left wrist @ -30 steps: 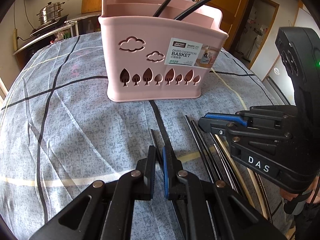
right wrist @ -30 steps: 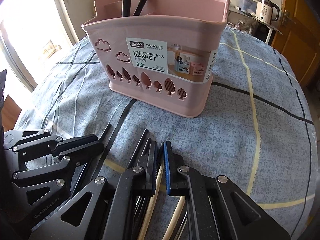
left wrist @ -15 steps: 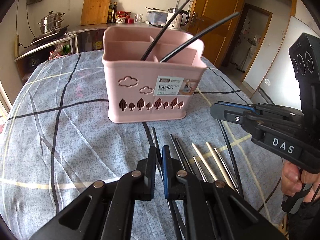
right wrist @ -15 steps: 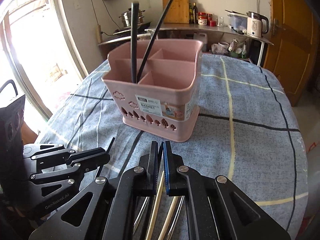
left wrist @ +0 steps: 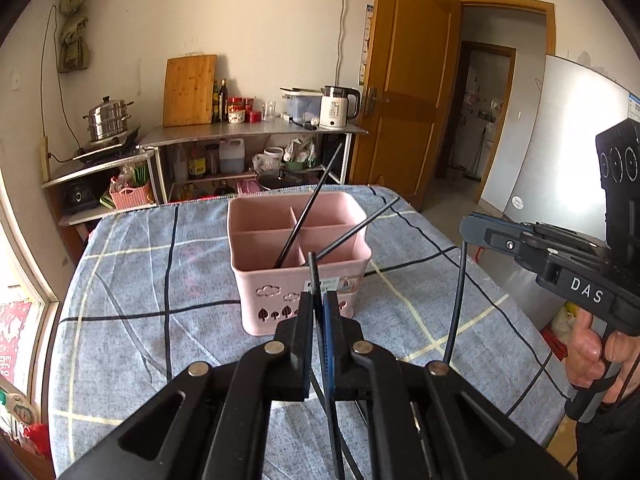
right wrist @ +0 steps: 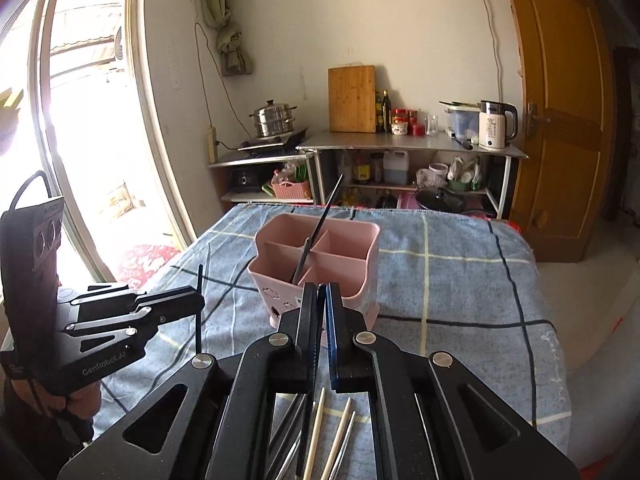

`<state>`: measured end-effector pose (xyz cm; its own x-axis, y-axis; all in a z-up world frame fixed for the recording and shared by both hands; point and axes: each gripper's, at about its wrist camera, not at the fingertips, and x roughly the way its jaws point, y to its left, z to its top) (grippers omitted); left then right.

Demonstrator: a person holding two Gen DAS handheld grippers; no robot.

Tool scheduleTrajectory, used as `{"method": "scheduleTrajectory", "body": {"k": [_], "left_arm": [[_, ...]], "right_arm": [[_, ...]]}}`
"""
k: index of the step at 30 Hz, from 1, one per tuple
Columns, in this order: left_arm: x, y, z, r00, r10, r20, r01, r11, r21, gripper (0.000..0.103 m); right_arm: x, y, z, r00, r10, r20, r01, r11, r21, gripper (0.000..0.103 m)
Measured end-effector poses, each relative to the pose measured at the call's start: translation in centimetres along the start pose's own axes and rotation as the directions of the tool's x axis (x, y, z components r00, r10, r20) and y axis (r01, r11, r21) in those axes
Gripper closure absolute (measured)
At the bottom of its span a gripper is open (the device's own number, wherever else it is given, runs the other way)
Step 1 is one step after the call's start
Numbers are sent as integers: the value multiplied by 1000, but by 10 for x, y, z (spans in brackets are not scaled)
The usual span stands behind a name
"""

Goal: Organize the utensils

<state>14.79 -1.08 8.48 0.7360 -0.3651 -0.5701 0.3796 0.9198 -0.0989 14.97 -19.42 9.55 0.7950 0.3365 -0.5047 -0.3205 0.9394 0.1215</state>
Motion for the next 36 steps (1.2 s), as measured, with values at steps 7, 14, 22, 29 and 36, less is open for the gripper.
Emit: {"method": "scheduleTrajectory", "body": {"k": [7,14,22,29,36], "left_arm": [[-18,-2,0,999,-16,42,16,1000,1,99],[-17,-5,-8,1000,-17,24,17,1000,-12,101],[16,16,-14,998,19,-52,-23,998,-66,91],[67,31,-17,987,31,-155,-49,993,-112,65],[110,31,-9,973,13,-230,-38,994,-104,67]], "right_arm": [[-19,-1,-3,999,7,38,-6,1000,-6,99],[-30,3,-7,999,18,50,-17,1000,-22,99],[-28,6,-8,999,13,51,-11,999,-39,99],[-22,7,-6,999,16,42,-14,999,-50,99],[-17,7,-4,999,13,31,-11,998,-55,99]]}}
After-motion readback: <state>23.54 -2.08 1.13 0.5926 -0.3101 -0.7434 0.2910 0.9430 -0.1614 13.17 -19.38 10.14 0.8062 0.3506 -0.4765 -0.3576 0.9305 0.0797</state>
